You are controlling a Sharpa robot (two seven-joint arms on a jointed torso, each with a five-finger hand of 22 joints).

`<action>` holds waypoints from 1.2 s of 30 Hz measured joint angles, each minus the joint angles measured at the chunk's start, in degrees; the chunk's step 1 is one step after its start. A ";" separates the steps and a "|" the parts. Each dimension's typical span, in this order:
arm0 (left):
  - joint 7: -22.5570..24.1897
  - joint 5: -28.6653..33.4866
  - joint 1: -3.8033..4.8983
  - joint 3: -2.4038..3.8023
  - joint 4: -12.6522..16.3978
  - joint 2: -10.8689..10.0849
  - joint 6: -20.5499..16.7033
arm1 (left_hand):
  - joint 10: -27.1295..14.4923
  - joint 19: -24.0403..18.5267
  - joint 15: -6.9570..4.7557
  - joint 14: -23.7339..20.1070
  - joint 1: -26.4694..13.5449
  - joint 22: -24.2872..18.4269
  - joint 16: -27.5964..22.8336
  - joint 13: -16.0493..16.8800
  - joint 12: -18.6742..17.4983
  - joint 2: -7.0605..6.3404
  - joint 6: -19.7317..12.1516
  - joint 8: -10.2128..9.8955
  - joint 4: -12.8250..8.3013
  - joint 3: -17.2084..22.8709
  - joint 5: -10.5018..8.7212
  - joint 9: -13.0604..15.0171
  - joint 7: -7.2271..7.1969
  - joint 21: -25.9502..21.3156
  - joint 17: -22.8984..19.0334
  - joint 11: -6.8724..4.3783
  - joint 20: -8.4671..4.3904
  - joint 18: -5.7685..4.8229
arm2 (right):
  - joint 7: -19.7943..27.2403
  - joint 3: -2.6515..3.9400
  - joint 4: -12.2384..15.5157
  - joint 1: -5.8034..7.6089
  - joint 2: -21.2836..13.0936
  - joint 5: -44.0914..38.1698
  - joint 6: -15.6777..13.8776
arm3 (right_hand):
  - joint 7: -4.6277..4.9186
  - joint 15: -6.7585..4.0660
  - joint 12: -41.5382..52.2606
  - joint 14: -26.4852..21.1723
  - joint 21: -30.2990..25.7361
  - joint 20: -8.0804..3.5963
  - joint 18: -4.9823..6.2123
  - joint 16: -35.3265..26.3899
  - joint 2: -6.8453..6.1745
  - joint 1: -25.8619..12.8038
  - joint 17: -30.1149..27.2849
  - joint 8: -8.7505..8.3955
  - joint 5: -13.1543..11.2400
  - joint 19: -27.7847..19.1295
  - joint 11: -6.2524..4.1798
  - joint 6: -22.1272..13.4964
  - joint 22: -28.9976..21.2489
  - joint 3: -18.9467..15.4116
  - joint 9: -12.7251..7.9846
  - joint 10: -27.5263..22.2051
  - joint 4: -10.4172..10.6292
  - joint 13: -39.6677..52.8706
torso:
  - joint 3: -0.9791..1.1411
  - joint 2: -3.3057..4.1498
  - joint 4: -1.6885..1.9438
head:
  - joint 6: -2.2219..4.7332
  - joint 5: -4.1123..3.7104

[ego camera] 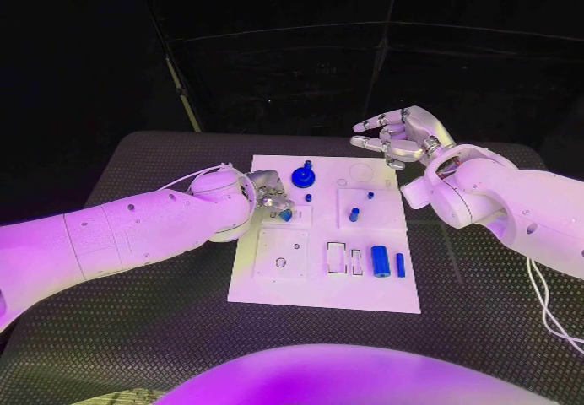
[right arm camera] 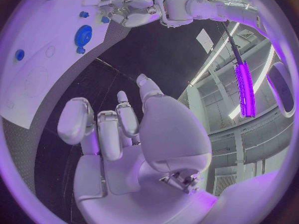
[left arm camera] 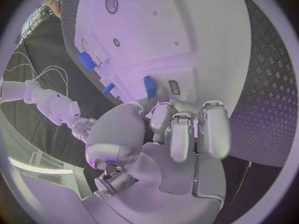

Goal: Assemble the parts on the task board

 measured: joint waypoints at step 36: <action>0.00 2.06 -0.01 0.05 0.65 -0.76 0.16 | -0.13 0.00 0.00 0.00 -7.29 0.00 0.00 -0.33 0.00 -5.97 0.42 -1.51 6.20 -5.63 0.00 -1.66 0.42 -0.56 0.00 0.13 0.00 0.00 | 0.01 0.00 -0.56 -0.01 0.15 0.00 -0.01 | 0.00 0.00 0.00 0.00 -0.20 0.00 0.01 0.00 0.24 -0.23 -0.02 0.00 0.00 0.00 0.00 0.00 -0.03 -0.14 0.00 0.00 0.14 0.01 | -0.01 0.01 0.01 | 0.12 0.10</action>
